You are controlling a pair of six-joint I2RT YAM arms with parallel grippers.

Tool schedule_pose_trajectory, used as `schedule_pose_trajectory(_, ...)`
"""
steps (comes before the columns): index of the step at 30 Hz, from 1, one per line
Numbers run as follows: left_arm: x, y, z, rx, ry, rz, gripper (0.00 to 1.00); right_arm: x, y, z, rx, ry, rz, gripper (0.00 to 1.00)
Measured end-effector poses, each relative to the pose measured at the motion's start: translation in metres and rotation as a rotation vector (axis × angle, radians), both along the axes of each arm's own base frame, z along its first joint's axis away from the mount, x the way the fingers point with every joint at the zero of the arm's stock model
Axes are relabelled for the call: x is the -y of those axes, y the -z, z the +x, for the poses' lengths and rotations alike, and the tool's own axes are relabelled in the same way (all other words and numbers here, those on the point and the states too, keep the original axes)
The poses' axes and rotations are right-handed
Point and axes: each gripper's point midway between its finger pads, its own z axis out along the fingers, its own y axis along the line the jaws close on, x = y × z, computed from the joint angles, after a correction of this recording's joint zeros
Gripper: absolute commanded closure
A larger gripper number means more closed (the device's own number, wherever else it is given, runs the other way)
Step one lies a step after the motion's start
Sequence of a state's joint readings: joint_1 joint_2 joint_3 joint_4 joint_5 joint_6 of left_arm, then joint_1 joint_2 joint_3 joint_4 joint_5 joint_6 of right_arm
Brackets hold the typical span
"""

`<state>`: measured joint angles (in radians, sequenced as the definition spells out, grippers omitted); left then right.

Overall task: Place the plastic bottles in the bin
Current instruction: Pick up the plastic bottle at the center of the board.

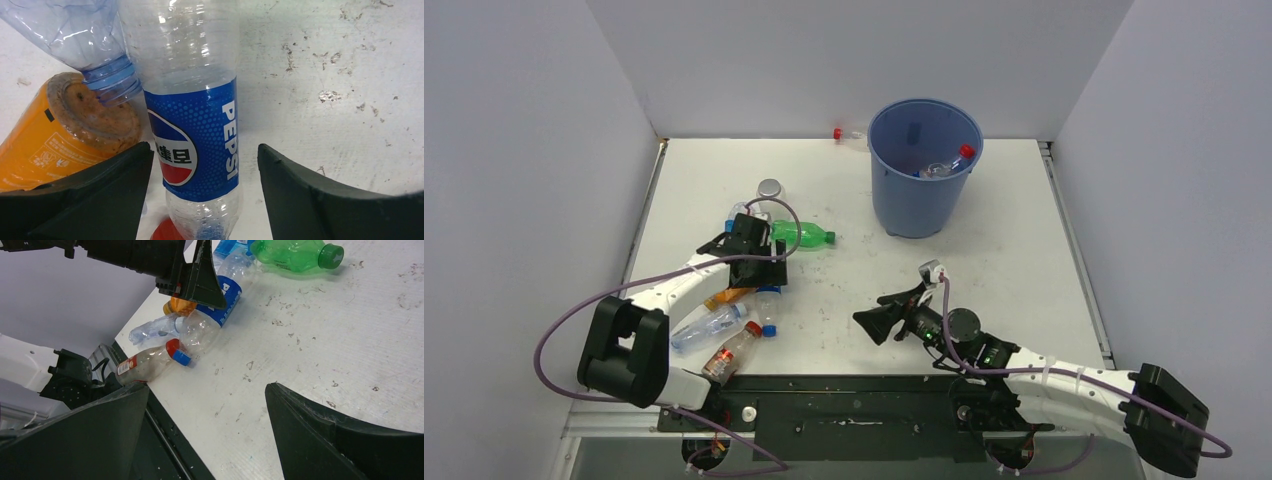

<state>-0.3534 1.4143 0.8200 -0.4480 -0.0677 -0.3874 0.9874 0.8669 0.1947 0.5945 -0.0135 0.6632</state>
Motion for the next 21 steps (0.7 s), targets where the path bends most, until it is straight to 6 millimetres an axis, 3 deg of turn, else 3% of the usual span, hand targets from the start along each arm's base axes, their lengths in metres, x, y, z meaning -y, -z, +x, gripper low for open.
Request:
schedule_pose_trajectory(6, 0.002, 0.008, -0.002, -0.025, 0.008, 0.004, 0.44, 0.002, 0.000, 0.004, 0.001, 0.046, 0.000, 0.11)
schedule_pose_trajectory(12, 0.008, 0.008, -0.002, -0.022, 0.031, 0.002, 0.53, 0.001, 0.011, 0.006, -0.038, 0.079, -0.013, 0.10)
schedule_pose_trajectory(17, 0.011, 0.008, -0.001, -0.017, 0.039, -0.007, 0.72, 0.002, 0.016, 0.009, -0.066, 0.107, -0.014, 0.10)
schedule_pose_trajectory(21, 0.013, 0.005, -0.002, -0.014, 0.042, -0.020, 0.79, 0.003, 0.014, 0.012, -0.076, 0.133, 0.014, 0.10)
